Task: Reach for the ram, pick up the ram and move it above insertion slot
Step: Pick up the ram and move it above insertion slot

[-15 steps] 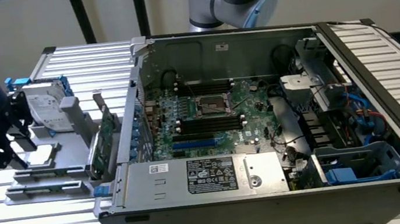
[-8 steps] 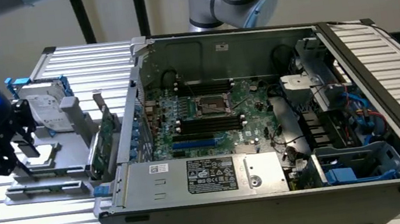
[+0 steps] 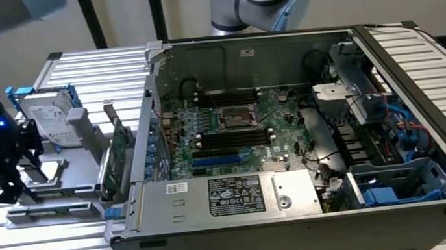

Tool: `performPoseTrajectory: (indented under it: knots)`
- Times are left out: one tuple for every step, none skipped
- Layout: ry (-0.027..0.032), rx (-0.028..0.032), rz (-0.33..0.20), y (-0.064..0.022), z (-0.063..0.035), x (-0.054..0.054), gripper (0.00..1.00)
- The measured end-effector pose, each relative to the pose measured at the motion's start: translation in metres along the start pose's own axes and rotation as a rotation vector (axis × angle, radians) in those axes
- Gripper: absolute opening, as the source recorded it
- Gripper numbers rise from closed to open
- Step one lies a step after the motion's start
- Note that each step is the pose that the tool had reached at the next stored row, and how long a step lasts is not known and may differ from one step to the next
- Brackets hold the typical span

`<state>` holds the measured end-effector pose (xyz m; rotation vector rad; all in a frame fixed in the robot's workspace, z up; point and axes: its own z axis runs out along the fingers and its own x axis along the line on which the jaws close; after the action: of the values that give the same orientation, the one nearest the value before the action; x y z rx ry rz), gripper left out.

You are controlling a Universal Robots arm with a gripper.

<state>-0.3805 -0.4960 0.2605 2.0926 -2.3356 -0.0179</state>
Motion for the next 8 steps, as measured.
performPoseTrajectory:
  knots:
    - [0.0000, 0.0001, 0.000, 0.0000, 0.0018, 0.000, 0.42]
    - [-0.0001, 0.0001, 0.000, 0.0000, 0.0037, 0.001, 0.42]
    - [0.0001, -0.0001, 0.000, 0.0000, 0.0054, 0.001, 0.42]
    - [0.0001, -0.0001, 0.000, 0.0000, 0.0072, 0.001, 0.42]
    - [0.0001, -0.0001, -0.001, 0.0000, 0.0090, 0.001, 0.42]
    - [0.0001, 0.0000, -0.001, 0.0000, 0.0109, 0.002, 0.42]
    - [0.0001, -0.0001, -0.001, 0.0000, 0.0126, 0.002, 0.42]
    - [0.0000, 0.0000, -0.001, 0.0001, 0.0145, 0.002, 0.42]
